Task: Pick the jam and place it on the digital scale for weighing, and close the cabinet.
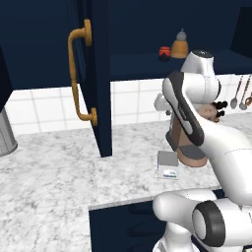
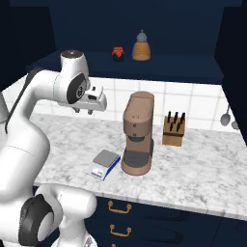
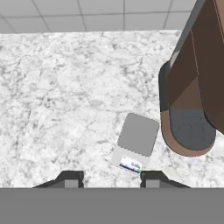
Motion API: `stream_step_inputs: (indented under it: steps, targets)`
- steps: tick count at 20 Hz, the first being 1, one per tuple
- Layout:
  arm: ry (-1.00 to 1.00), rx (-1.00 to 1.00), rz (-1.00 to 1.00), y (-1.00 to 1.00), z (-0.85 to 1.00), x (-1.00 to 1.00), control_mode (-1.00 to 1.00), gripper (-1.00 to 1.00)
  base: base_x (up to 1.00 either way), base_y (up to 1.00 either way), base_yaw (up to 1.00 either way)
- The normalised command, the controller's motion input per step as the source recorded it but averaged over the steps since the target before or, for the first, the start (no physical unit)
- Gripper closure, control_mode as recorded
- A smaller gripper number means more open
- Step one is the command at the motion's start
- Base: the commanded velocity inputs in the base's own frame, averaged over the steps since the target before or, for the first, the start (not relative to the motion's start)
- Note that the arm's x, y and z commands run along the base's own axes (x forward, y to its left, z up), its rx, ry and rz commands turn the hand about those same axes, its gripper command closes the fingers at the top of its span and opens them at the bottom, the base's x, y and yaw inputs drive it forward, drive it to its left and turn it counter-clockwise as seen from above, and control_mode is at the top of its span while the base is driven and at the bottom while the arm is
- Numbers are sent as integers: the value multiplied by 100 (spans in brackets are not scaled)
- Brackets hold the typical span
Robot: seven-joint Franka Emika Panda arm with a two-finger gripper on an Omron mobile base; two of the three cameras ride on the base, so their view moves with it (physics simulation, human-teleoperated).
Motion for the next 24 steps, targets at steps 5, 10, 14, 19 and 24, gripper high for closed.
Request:
stream_step_inputs:
  steps: [5, 10, 14, 19, 24]
  targets:
    - [-9, 0, 0, 0, 0, -34, -100, -100, 0, 0, 0]
    - [-19, -1, -5, 1, 53, -61, -100, -100, 0, 0, 0]
    - [-20, -7, -7, 0, 86, -71, -100, -100, 0, 0, 0]
    - [-19, -7, -7, 0, 79, -39, -100, -100, 0, 0, 0]
    - [-29, -2, -5, -12, 47, -1, -100, -100, 0, 0, 0]
